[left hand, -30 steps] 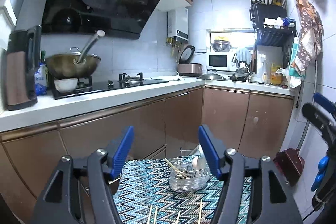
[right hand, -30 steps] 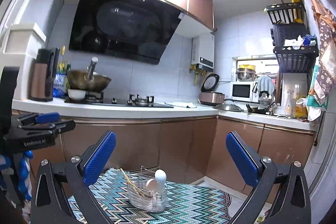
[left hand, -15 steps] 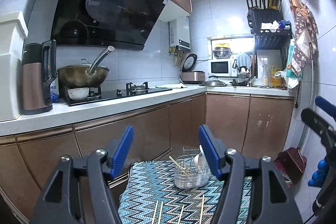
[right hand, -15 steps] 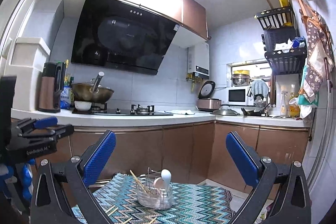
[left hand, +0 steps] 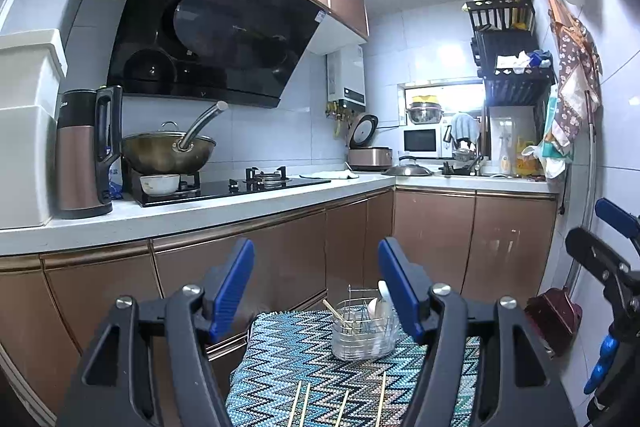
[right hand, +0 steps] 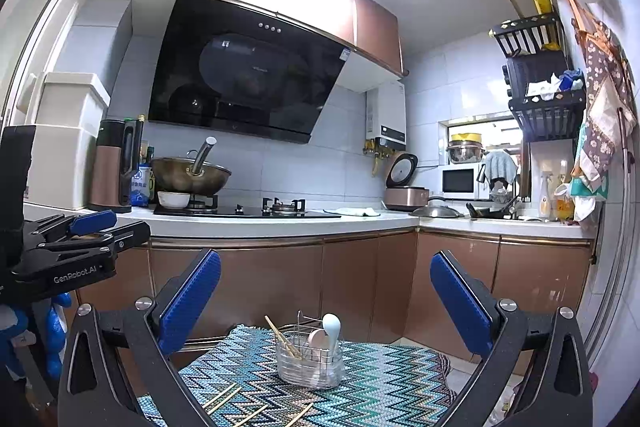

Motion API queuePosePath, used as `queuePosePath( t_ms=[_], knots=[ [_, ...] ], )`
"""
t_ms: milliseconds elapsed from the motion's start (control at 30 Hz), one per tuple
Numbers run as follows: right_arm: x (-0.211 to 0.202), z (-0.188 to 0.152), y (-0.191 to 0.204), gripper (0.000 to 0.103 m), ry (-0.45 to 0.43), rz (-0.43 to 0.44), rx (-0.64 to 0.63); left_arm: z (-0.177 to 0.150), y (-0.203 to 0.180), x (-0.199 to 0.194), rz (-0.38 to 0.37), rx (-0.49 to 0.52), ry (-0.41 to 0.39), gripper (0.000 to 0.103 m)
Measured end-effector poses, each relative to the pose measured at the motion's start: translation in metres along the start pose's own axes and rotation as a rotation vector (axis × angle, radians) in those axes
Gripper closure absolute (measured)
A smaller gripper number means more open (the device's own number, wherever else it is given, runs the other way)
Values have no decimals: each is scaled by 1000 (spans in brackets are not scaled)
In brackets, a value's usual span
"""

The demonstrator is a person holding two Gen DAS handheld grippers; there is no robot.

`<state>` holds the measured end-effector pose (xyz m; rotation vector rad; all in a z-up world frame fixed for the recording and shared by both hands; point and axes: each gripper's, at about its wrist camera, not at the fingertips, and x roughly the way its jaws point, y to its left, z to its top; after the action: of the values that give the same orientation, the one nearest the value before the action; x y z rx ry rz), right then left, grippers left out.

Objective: Organize utensils
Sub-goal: 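Pull both tools back from the caddy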

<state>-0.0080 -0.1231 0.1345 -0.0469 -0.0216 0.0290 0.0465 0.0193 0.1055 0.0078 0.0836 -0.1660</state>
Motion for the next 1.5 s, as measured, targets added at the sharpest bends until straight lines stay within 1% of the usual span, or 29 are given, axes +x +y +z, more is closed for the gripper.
queuePosePath(
  t_ms=[100, 300, 400, 667, 767, 1033, 1300, 1500],
  knots=[
    [1, -3, 4, 0, 5, 9, -14, -4, 2, 0, 23, -17, 0, 37],
    [8, -21, 7, 0, 34, 8, -7, -14, 8, 0, 73, -44, -11, 36],
    [15, -30, 5, 0, 55, 7, 5, -20, 11, 2, 100, -45, -8, 36],
    [31, -49, -10, 0, 101, 11, 42, -36, 24, 10, 168, -94, -1, 36],
    [38, -55, -14, 0, 110, 10, 52, -41, 26, 16, 177, -93, 1, 36],
    [56, -73, -23, 0, 142, 4, 77, -58, 29, 40, 190, -70, 56, 35],
    [77, -96, -35, 0, 224, 35, 125, -79, 43, 68, 219, -80, 160, 35],
    [95, -112, -38, 0, 284, 50, 144, -94, 50, 87, 214, -76, 226, 35]
  ],
)
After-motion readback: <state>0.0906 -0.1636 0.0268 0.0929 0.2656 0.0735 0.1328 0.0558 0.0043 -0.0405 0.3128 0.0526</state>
